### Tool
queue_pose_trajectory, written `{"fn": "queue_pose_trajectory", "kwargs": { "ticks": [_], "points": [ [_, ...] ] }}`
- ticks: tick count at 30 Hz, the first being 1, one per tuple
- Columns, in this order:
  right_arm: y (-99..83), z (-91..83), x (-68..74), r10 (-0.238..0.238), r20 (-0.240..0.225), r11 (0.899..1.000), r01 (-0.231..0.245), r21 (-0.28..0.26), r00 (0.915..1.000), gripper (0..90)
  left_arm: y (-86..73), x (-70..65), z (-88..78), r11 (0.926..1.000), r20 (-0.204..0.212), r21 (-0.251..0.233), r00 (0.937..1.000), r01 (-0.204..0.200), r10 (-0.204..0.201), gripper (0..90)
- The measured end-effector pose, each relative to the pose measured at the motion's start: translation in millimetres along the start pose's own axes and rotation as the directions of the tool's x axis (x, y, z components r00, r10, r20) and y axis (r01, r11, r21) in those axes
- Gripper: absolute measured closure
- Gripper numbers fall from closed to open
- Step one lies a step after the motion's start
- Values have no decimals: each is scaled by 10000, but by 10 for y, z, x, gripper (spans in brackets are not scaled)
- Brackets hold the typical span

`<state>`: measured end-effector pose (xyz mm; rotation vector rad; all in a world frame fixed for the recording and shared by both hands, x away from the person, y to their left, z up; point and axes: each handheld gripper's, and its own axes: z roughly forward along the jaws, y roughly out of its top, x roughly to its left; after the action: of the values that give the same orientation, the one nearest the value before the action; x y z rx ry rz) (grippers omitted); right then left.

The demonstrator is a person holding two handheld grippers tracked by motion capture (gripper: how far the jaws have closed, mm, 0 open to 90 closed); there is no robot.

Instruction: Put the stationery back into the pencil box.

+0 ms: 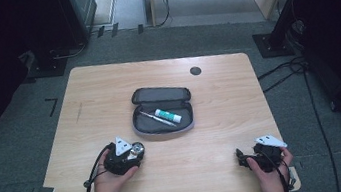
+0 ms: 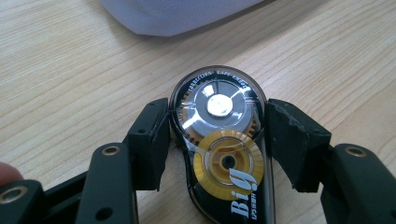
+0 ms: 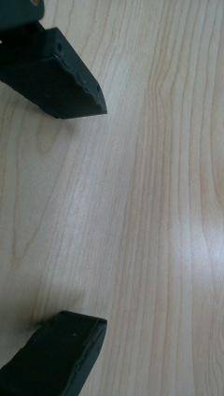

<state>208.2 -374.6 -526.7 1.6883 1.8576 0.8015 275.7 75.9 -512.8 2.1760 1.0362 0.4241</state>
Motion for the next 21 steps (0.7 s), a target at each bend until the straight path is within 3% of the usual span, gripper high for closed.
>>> {"fn": "queue_pose_trajectory", "kwargs": {
  "ticks": [10,21],
  "points": [
    [0,0,0,16,-2,10000,-16,-5,10000,4,-1,-3,-40,9999,178,32,9998,-115,114,424],
    [1,0,7,14,-36,10000,-14,33,10000,3,103,-13,-216,9989,627,-465,9980,21,8,424]
  ]
}}
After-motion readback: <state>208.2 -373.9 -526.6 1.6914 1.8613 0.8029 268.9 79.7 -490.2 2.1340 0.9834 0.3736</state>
